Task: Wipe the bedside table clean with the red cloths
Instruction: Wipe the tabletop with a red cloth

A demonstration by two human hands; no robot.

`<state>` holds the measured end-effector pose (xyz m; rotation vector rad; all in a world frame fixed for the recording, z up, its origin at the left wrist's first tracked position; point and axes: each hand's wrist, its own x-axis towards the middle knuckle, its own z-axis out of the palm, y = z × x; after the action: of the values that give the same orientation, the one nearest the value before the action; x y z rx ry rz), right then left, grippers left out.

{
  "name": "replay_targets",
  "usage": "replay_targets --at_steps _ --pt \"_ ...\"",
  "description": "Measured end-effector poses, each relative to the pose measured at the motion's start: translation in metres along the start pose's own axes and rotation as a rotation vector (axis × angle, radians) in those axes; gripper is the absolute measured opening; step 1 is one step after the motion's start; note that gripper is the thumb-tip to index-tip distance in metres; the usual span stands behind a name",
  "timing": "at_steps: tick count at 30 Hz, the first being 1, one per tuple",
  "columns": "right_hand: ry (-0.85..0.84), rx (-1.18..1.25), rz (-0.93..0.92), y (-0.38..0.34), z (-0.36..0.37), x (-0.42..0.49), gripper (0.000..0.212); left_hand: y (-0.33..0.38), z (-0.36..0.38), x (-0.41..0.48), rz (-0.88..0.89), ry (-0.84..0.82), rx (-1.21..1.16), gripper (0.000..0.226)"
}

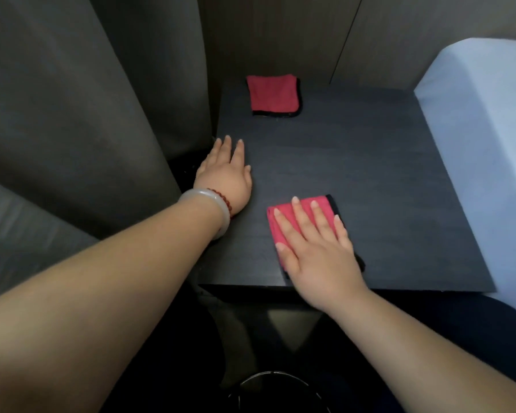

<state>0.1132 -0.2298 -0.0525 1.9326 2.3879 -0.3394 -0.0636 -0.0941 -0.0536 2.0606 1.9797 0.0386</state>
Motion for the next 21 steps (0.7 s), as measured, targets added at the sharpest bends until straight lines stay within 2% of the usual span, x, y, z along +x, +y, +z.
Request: replay_targets --at_steps 2,6,9,11,14,16,17,19,21 --pt "0.006 0.001 0.005 0.025 -0.006 0.006 0.057 0.001 0.005 -0.023 -0.052 0.005 -0.036 0.059" --pt "0.013 0.005 0.378 0.094 -0.015 0.036 0.056 0.005 0.016 -0.063 -0.030 0.034 -0.041 0.061" --pt "0.002 0.070 0.562 0.090 -0.018 0.046 0.056 0.009 0.026 -0.083 -0.031 0.086 -0.019 0.061" --pt "0.007 0.072 0.538 0.060 -0.015 0.042 0.057 0.011 0.027 -0.088 -0.031 0.099 -0.008 0.060" --pt "0.026 0.013 0.234 0.021 -0.004 0.017 0.057 0.012 0.025 -0.089 -0.041 0.083 0.003 0.060" --pt "0.002 -0.008 0.076 0.029 -0.004 0.005 0.058 0.010 0.024 -0.093 -0.027 0.079 0.002 0.060" --pt "0.005 -0.025 0.061 0.045 -0.006 0.004 0.059 0.009 0.024 -0.096 -0.017 0.079 0.000 0.060" --pt "0.034 -0.052 0.184 0.087 -0.010 0.011 0.056 0.006 0.025 -0.102 -0.002 0.082 -0.010 0.059" --pt "0.018 -0.007 0.444 0.123 -0.019 0.019 0.057 0.005 0.027 -0.106 0.003 0.102 -0.021 0.059"
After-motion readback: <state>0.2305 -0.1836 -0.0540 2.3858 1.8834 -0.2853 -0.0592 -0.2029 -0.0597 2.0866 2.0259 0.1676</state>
